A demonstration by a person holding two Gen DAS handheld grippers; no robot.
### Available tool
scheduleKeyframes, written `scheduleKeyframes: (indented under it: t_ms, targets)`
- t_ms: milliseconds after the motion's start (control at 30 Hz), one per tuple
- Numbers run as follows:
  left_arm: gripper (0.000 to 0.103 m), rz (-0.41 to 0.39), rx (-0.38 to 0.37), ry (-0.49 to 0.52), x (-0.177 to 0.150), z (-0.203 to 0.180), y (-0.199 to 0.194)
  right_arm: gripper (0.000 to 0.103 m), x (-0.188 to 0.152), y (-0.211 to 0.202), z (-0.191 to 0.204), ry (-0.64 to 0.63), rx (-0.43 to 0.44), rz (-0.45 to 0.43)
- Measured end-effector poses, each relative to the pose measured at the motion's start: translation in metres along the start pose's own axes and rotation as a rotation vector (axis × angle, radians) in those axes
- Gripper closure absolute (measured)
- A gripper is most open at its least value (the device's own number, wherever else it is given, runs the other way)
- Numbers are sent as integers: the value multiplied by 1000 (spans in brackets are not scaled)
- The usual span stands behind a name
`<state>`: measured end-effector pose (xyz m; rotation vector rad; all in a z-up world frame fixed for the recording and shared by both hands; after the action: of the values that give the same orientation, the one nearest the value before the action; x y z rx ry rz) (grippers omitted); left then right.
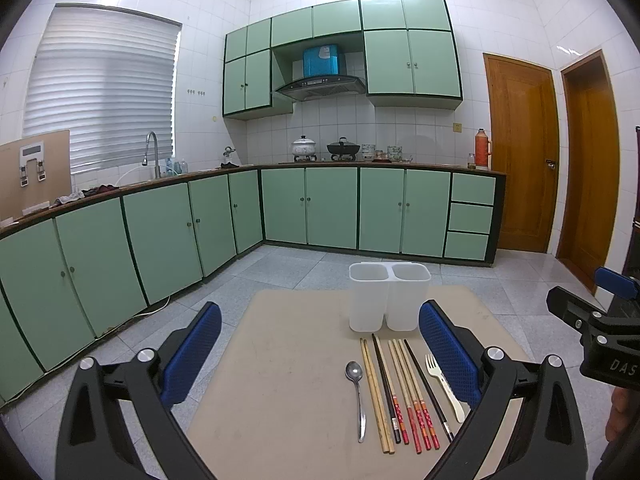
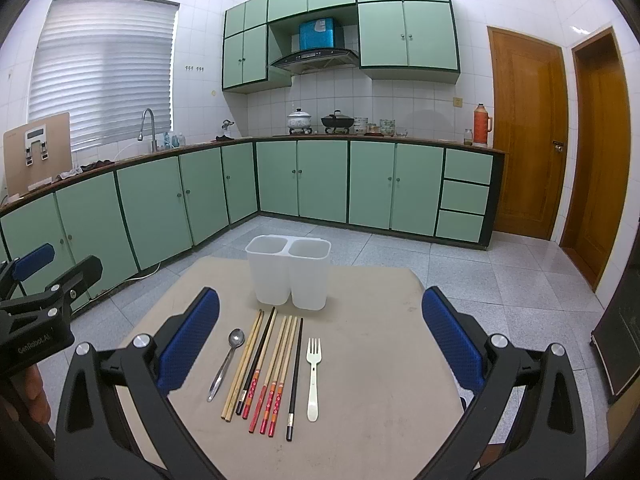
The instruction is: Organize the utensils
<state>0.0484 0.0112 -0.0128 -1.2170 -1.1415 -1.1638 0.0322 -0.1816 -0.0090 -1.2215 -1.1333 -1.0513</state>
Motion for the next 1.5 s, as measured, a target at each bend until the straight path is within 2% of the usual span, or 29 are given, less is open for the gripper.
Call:
scheduleKeyframes:
  t_ms: [1100, 1300, 1500]
  targets:
    - [6, 13, 6, 10, -3, 0, 5, 5, -2, -2, 1, -8, 2, 6]
    - [6, 33, 6, 14, -7, -3, 13, 5, -6, 8, 3, -2, -8, 23]
    - [6, 96, 22, 25, -25, 1, 35, 5, -20, 25, -1, 11, -26, 80]
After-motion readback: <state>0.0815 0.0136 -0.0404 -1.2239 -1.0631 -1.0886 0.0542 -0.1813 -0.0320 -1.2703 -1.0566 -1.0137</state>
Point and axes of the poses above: each gripper's, at about its wrist camera, not at the fingertips, and y roughly the way its jaws point, z to its left, x to its top, the point moved 5 cm from there along y, roughly the way its jaws point, and after that the axes turned 14 degrees about -z, right-handed, at the moved point
